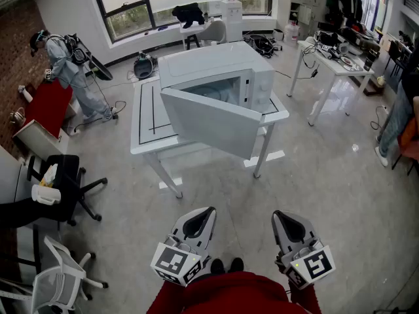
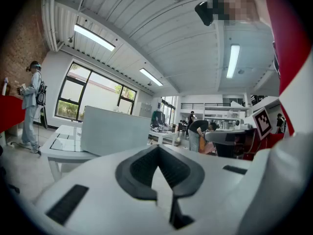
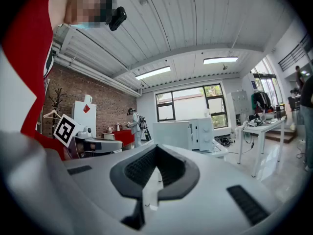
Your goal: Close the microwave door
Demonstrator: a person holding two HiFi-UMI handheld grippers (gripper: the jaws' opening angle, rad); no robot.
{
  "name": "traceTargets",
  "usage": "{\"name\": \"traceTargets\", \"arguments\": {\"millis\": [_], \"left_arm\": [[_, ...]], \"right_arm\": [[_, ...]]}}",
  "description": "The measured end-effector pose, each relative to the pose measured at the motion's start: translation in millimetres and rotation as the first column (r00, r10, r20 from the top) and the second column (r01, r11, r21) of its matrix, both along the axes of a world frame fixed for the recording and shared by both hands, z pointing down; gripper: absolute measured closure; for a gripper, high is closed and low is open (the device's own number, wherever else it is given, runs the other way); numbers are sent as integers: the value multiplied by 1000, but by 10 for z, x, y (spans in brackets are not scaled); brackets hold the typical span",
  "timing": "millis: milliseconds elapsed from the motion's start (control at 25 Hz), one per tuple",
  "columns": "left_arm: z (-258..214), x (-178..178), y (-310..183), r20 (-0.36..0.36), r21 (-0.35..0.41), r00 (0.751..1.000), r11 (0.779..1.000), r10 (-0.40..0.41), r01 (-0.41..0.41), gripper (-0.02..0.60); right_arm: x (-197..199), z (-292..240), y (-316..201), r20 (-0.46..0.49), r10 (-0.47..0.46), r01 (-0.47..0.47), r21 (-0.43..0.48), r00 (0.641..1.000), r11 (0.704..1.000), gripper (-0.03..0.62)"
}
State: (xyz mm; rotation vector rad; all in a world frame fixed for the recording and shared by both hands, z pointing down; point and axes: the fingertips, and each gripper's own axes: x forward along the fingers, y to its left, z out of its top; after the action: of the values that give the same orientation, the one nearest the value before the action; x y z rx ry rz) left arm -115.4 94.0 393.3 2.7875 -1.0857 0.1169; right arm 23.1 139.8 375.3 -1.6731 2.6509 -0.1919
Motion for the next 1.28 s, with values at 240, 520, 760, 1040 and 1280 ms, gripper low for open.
{"name": "traceTargets", "arguments": {"millis": [240,520,760,1040,1280], "left_arm": [[27,-18,-23,-6,-7,1000,1000,-14,14,571],[24,-55,-13,-8,-12,1000,1000,-25,25,571],[93,-62,-6,-5,-24,1000,999,-22,22,571],[161,66,-1,-20,-51,1000,999,7,-8,571],[174,220,-25,0,-38,1000,999,25,-25,571]], "right_arm": [[-24,-73,-53,5,-16,16,68,1000,998,582],[-8,45,-18,15,-2,2,-19,1000,1000,582],[-7,75,-8,40,-7,8,-24,999,1000,582],[126,100,17,45,20,-18,-38,999,999,581],[336,111,50,56,62,-59,-43,997,997,580]]}}
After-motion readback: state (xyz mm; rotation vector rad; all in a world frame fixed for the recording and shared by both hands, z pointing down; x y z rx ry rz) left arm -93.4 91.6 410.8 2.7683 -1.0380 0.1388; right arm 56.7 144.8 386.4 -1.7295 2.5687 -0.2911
